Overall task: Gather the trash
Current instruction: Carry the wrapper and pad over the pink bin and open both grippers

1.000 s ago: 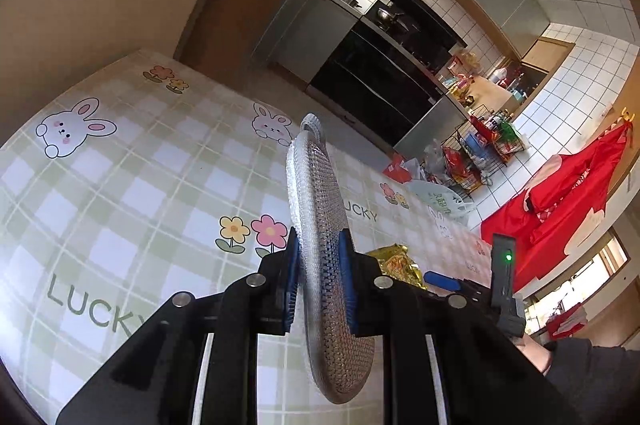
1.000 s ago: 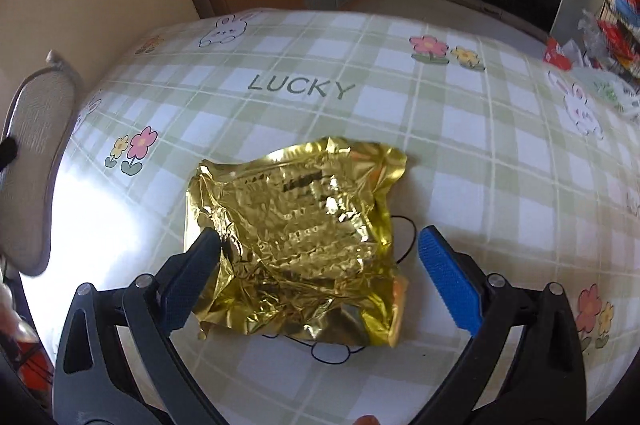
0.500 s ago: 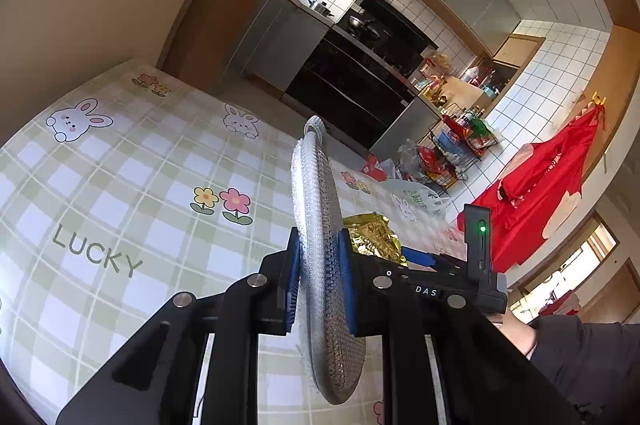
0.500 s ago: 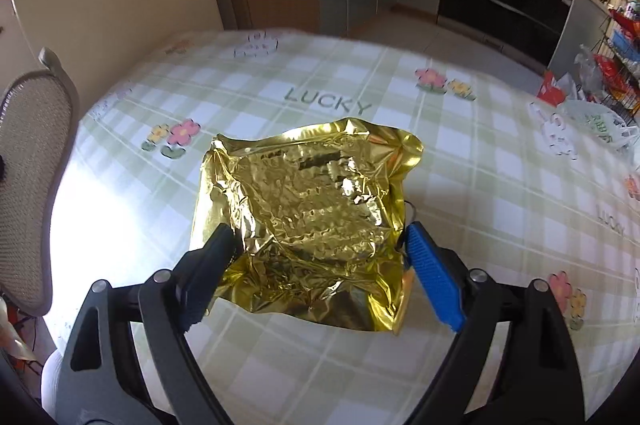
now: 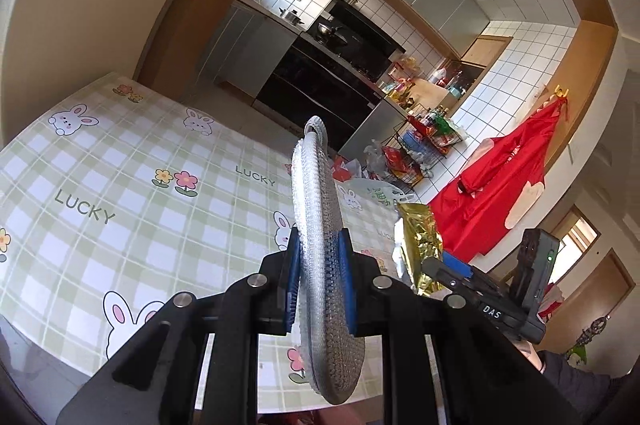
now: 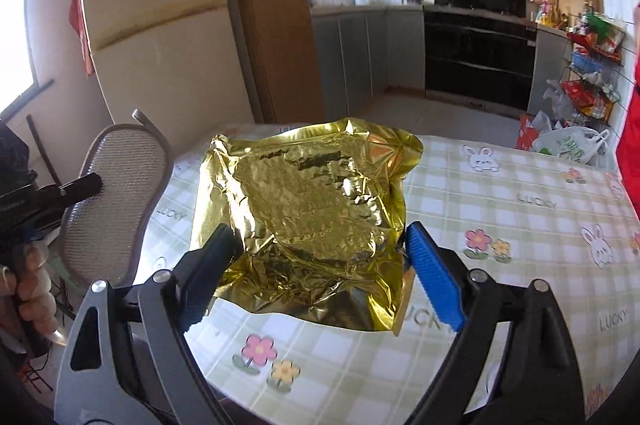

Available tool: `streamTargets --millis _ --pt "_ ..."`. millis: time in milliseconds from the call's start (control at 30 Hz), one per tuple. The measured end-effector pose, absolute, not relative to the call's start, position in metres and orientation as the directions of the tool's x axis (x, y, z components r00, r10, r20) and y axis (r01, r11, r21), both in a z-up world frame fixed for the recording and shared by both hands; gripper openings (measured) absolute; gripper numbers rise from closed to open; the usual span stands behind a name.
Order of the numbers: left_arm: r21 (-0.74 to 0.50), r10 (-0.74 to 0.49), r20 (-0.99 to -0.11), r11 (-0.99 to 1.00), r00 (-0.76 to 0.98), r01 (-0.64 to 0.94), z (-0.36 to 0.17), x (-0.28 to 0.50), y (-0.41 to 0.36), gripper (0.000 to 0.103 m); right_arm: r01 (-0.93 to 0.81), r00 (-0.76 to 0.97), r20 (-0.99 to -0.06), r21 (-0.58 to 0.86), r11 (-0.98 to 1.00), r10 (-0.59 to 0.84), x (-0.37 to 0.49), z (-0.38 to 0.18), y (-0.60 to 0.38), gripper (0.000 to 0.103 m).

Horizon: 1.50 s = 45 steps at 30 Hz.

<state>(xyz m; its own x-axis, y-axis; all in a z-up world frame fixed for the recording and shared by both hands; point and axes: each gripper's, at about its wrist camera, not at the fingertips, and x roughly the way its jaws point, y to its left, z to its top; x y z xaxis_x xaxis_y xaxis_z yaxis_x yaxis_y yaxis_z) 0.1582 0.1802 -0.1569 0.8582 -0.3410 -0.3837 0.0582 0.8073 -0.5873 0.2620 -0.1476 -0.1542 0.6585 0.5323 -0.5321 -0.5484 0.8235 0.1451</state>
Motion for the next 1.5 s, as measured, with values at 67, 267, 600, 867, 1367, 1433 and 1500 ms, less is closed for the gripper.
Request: streamTargets --millis 67,267,600,867,1367,1433,1500 --pt "-0.587 -0.345 -0.379 0.807 0.858 0.066 -0.149 0.144 0.168 0.018 -0.537 0.673 -0.508 0.165 0.827 0.538 0.238 -0.148 -0.169 0.086" --pt "-0.576 -0.363 -0.396 0.814 0.843 0.080 -0.132 0.110 0.134 0.018 -0.512 0.707 -0.458 0.195 0.837 0.539 0.170 -0.146 -0.215 0.086" --pt "-0.528 -0.358 -0.398 0.842 0.845 0.108 -0.112 0.034 0.099 0.018 -0.522 0.697 -0.454 0.209 0.827 0.555 0.082 -0.154 -0.245 0.087" --pt "-0.539 -0.368 -0.390 0.835 0.844 0.115 -0.121 0.008 0.096 0.018 -0.557 0.661 -0.503 0.169 0.813 0.557 0.059 -0.168 -0.233 0.087" --pt "-0.556 -0.350 -0.437 0.829 0.829 0.056 -0.145 0.038 0.111 0.018 -0.609 0.508 -0.592 0.267 0.747 0.625 0.083 -0.205 -0.203 0.088" --pt "-0.556 -0.347 -0.443 0.829 0.827 0.049 -0.148 0.041 0.112 0.018 -0.613 0.492 -0.595 0.282 0.738 0.636 0.084 -0.209 -0.201 0.089" --pt "-0.555 -0.345 -0.449 0.831 0.824 0.045 -0.150 0.044 0.113 0.018 -0.613 0.479 -0.597 0.297 0.732 0.643 0.085 -0.212 -0.200 0.090"
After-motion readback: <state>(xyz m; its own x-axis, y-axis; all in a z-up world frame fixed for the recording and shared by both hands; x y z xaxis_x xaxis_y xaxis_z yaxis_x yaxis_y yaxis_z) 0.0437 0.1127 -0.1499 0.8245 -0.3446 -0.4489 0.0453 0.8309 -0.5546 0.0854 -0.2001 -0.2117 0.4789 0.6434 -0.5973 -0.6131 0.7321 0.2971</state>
